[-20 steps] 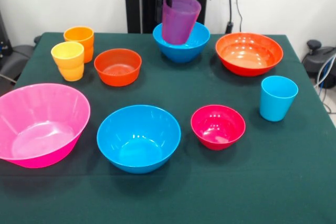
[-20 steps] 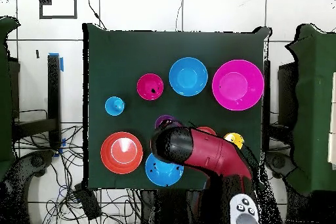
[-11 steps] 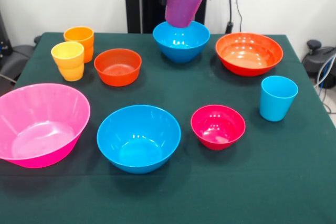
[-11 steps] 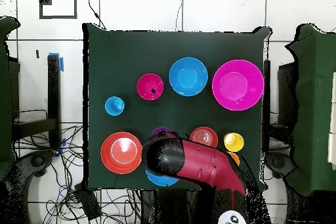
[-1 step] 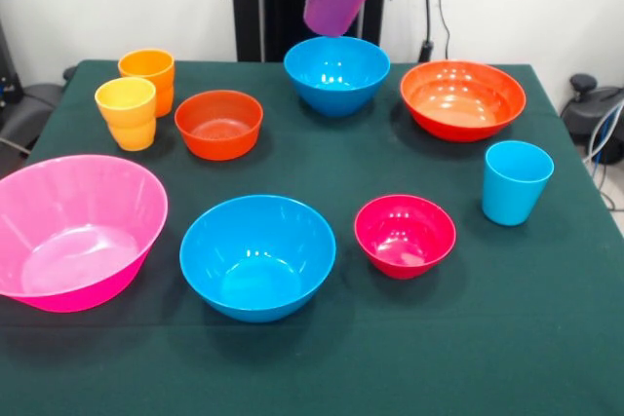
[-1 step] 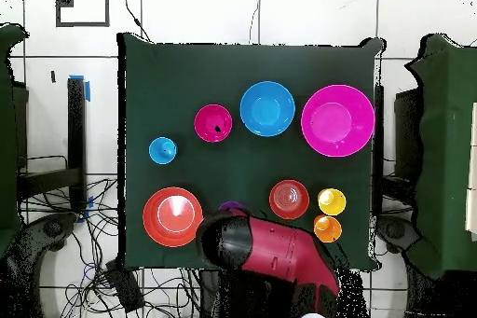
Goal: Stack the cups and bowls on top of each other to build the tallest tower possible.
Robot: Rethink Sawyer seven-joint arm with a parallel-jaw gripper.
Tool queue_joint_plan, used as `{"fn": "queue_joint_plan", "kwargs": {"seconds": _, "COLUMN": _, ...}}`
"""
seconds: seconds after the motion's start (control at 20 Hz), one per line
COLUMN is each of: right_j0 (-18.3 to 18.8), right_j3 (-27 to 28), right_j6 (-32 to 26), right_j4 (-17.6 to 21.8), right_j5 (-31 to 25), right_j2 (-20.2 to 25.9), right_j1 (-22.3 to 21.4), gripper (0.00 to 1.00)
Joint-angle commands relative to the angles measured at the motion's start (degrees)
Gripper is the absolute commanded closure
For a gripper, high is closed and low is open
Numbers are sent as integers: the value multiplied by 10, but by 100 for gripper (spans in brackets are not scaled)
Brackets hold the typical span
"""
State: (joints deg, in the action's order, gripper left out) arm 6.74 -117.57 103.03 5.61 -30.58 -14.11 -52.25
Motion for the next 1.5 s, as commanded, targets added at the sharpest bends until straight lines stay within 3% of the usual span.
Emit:
{"fn": "queue_joint_plan", "kwargs": {"seconds": 0.05, "right_j0": -9, "right_j3": -81, "right_j6": 119, "right_j4": 35, "right_j5": 99, "right_j2": -15, "right_j1": 62, "gripper": 100}}
{"fn": "queue_joint_plan", "kwargs": {"seconds": 0.3, "right_j0": 18, "right_j3": -137, "right_j6": 138, "right_j4": 22, "right_j5": 231, "right_j2": 0, "right_j1": 110, "gripper": 100}}
{"fn": "queue_joint_plan", "kwargs": {"seconds": 0.55, "right_j0": 36, "right_j3": -137, "right_j6": 130, "right_j4": 25, "right_j5": 290, "right_j2": 1, "right_j1": 149, "gripper": 100}}
{"fn": "queue_joint_plan", "kwargs": {"seconds": 1.0, "right_j0": 76, "right_j3": -144, "right_j6": 105, "right_j4": 52, "right_j5": 347, "right_j2": -17, "right_j1": 172, "gripper": 100}}
{"fn": "queue_joint_plan", "kwargs": {"seconds": 1.5, "right_j0": 91, "right_j3": -144, "right_j6": 93, "right_j4": 72, "right_j5": 321, "right_j2": -37, "right_j1": 142, "gripper": 100}}
